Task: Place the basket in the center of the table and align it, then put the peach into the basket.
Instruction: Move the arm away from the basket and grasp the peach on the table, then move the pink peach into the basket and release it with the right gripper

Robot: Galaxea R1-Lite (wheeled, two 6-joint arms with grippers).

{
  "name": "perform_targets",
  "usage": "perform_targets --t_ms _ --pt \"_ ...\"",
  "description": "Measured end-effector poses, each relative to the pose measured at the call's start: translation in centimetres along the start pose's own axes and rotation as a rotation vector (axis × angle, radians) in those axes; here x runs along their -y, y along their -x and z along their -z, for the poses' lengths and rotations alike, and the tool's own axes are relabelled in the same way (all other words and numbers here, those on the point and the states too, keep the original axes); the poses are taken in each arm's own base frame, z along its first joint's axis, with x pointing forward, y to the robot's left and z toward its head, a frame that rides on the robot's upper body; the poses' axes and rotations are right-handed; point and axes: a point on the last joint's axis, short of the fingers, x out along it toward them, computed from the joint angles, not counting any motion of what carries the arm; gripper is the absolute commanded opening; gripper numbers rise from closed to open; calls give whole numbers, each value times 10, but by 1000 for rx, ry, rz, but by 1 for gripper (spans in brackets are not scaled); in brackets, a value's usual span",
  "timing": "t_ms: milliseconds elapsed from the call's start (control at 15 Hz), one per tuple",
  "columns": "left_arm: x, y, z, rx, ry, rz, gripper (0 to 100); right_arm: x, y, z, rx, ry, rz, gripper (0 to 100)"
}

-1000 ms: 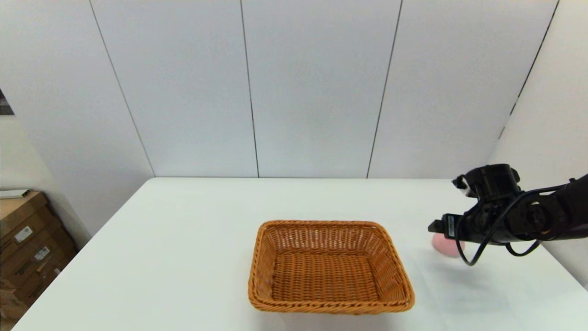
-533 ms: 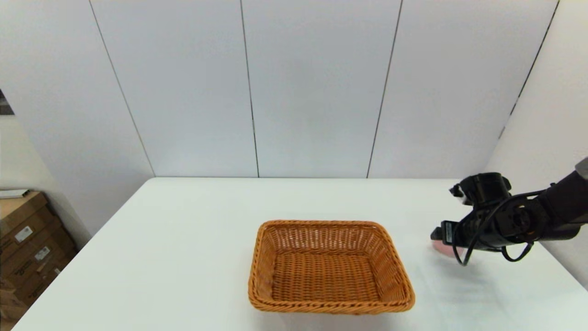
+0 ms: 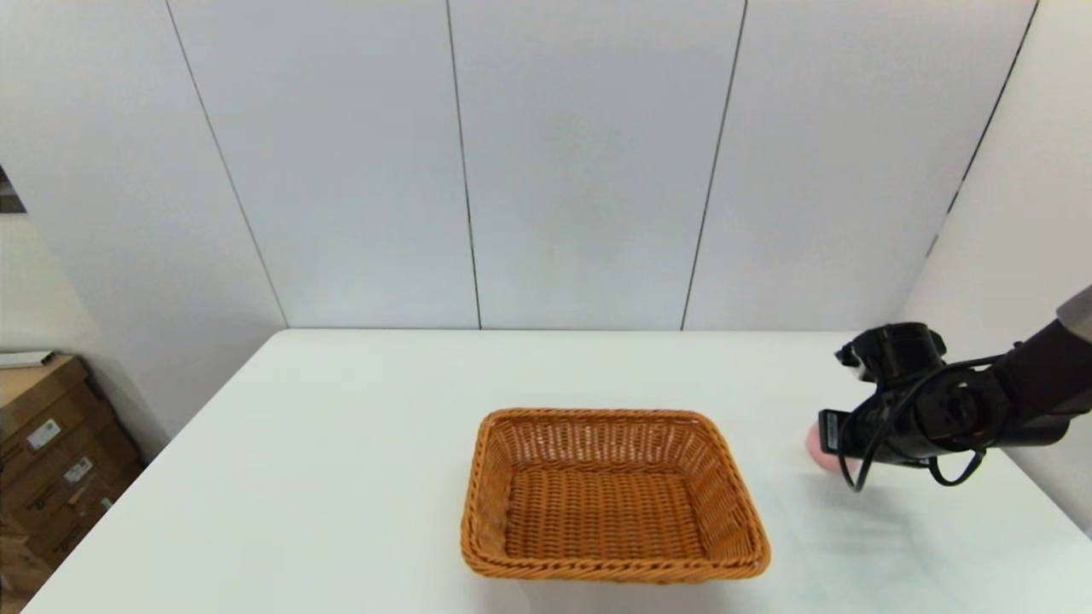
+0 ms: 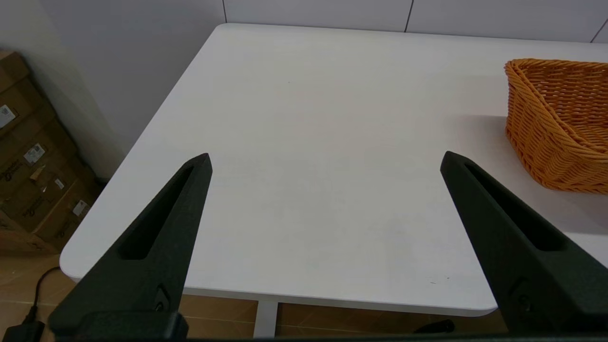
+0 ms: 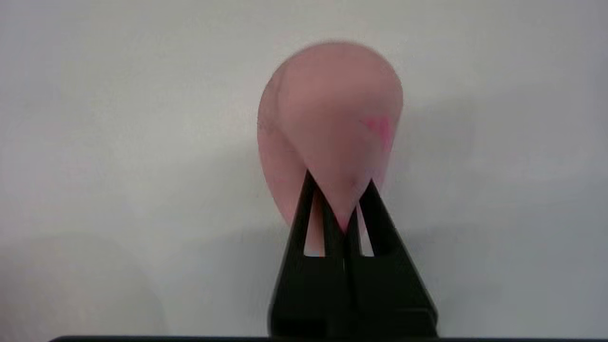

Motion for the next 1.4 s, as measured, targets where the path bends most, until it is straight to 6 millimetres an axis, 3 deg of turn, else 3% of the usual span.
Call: perform_targets --t_ms 400,867,1200,1400 --pt "0 0 0 0 0 0 100 1 15 -8 43 -29 -12 0" --pt "0 0 0 0 0 0 100 -5 86 -20 149 -23 -69 0" --pt "0 0 0 0 0 0 100 -62 147 8 129 166 -229 0" --pt "0 0 0 0 0 0 100 -97 169 23 129 241 -336 0"
